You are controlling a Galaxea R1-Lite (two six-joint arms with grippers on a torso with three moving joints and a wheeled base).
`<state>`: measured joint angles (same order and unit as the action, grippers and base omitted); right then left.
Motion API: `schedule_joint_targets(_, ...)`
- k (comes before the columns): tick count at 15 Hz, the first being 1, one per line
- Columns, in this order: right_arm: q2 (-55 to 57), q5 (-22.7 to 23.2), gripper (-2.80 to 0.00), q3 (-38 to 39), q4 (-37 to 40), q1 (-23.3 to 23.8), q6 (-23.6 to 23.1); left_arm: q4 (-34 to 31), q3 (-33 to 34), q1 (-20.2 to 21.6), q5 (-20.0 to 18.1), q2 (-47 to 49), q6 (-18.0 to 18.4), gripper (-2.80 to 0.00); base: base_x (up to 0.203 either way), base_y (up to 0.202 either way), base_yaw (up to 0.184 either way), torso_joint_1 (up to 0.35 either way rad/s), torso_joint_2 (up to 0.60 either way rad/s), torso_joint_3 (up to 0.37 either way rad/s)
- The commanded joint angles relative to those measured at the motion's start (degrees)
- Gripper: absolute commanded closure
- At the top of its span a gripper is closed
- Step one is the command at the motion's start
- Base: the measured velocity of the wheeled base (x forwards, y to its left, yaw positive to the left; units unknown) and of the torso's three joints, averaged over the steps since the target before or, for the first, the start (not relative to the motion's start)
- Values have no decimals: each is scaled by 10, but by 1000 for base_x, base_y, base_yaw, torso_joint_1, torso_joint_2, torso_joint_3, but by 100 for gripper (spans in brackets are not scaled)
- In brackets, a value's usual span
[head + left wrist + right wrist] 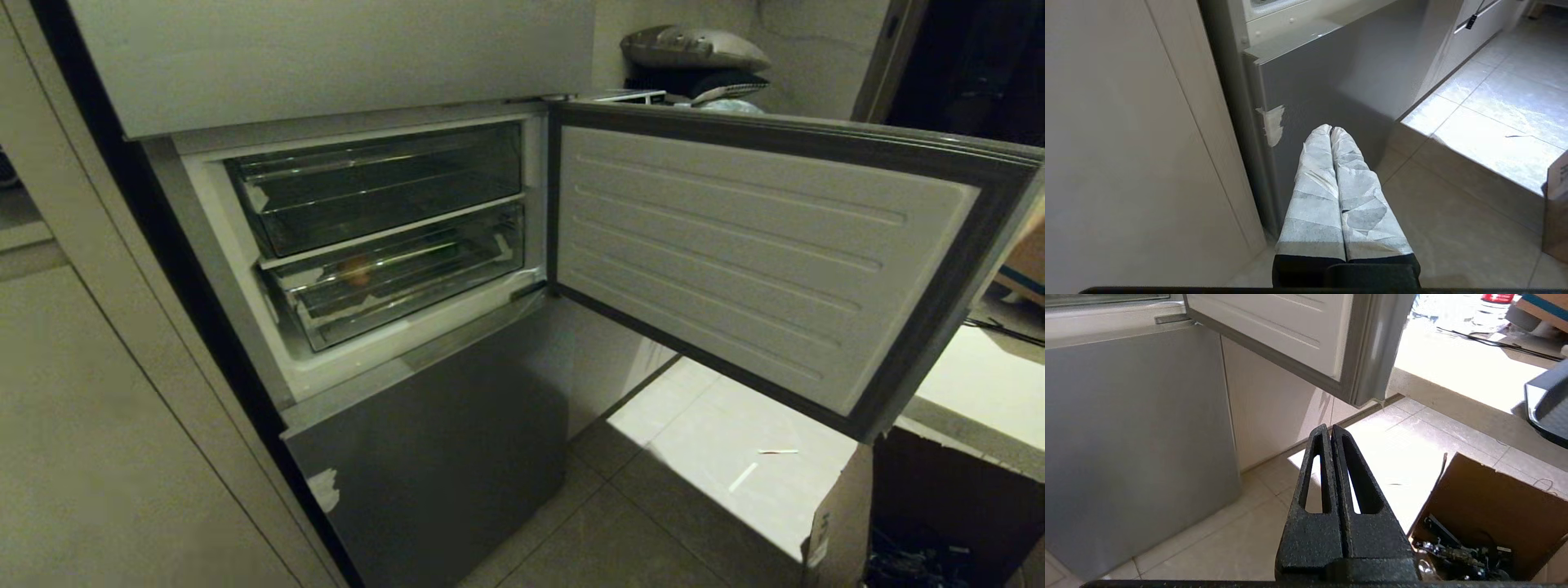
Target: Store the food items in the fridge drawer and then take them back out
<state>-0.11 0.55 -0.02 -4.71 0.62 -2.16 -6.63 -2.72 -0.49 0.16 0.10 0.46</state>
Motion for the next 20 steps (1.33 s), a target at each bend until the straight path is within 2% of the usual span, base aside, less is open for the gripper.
schedule_joint_targets(1,0,-3,0,17,-3,0,-1,0,0,0,0,0,0,0,0,0,0,0,0,0)
schedule_joint_targets(5,31,-71,0,-66,5,1,11,0,0,0,0,0,1,0,0,0,0,0,0,0)
schedule_joint_targets(7,64,-97,0,-76,7,1,17,0,0,0,0,0,0,0,0,0,0,0,0,0)
schedule_joint_targets(9,105,-104,0,-96,6,4,42,0,0,0,0,0,0,0,0,0,0,0,0,0)
schedule_joint_targets(11,185,-104,0,-128,-1,31,85,0,0,0,0,0,0,0,0,0,0,0,0,0)
schedule_joint_targets(13,290,-87,0,-159,-33,96,134,0,0,0,0,0,0,0,0,0,0,0,0,0)
schedule_joint_targets(14,345,-63,0,-171,-72,155,155,0,0,0,0,0,0,0,0,0,0,0,0,0)
schedule_joint_targets(16,447,10,0,-188,-169,288,190,0,0,0,0,0,0,0,0,0,0,0,0,0)
schedule_joint_targets(18,536,87,0,-207,-244,392,221,0,0,0,0,0,0,0,0,0,0,0,0,0)
schedule_joint_targets(19,574,120,0,-221,-276,431,236,0,0,0,0,0,0,0,0,0,0,0,0,0)
schedule_joint_targets(20,608,143,0,-232,-313,447,247,0,0,0,0,0,0,0,0,0,0,0,0,0)
